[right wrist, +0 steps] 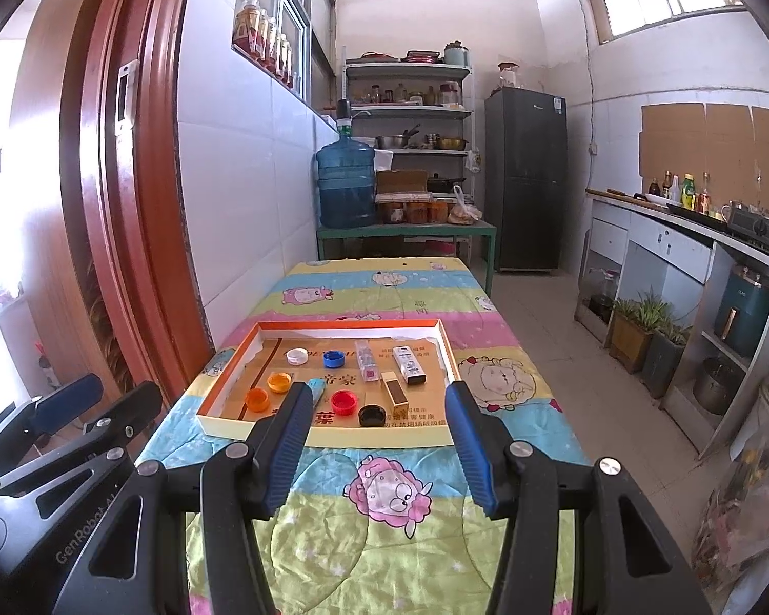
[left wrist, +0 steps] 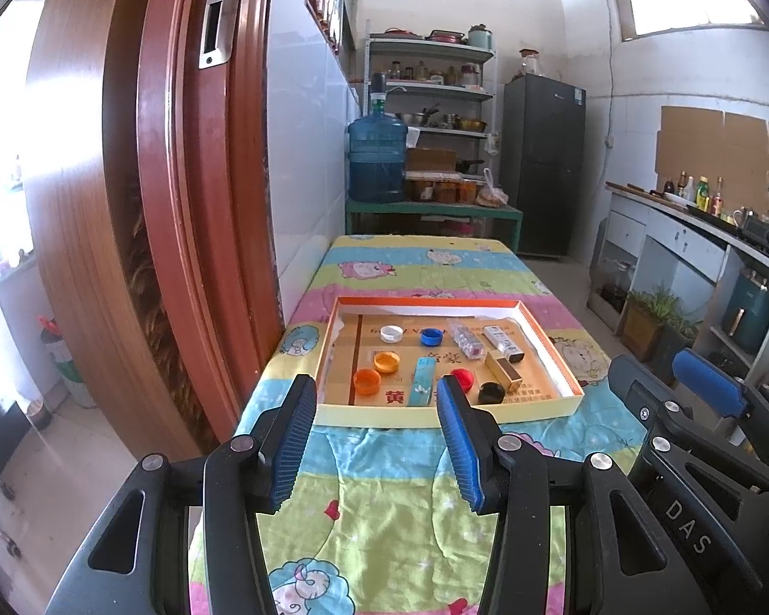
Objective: Organize rigid objects
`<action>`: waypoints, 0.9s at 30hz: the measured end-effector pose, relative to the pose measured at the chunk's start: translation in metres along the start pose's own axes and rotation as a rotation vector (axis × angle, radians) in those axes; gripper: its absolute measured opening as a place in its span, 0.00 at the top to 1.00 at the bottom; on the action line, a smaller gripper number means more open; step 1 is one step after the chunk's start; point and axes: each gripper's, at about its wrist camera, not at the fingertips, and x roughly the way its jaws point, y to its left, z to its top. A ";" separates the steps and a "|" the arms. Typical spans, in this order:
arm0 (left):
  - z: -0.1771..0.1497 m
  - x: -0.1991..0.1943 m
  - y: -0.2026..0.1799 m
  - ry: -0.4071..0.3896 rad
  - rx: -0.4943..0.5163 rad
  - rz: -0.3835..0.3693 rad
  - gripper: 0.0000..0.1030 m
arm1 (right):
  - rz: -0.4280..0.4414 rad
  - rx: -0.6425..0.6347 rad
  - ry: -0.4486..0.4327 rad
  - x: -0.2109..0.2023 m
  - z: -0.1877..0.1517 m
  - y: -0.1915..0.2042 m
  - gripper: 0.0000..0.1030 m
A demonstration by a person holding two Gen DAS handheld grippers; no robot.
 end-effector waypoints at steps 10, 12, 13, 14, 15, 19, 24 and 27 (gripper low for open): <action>-0.002 0.000 -0.001 0.001 0.001 0.001 0.51 | 0.001 0.001 0.000 0.000 0.000 0.000 0.48; -0.002 0.000 0.000 0.001 0.002 0.001 0.51 | 0.000 0.001 -0.001 0.000 0.000 0.000 0.48; -0.002 0.000 -0.001 0.000 0.003 0.001 0.51 | 0.001 0.001 0.000 0.000 0.000 0.000 0.48; -0.001 0.000 -0.001 0.001 0.003 0.001 0.51 | 0.000 0.001 0.000 0.000 0.000 0.000 0.48; -0.002 0.000 -0.001 0.000 0.003 0.001 0.51 | 0.000 0.001 -0.002 0.000 0.000 0.000 0.48; -0.002 -0.001 -0.001 0.000 0.004 0.001 0.51 | 0.000 0.001 -0.002 0.000 -0.001 -0.001 0.48; -0.002 -0.001 -0.001 0.000 0.004 0.001 0.51 | 0.002 0.002 -0.001 0.001 -0.001 -0.001 0.48; -0.002 0.000 -0.001 0.001 0.002 0.001 0.51 | 0.003 0.000 -0.001 0.001 -0.002 0.000 0.48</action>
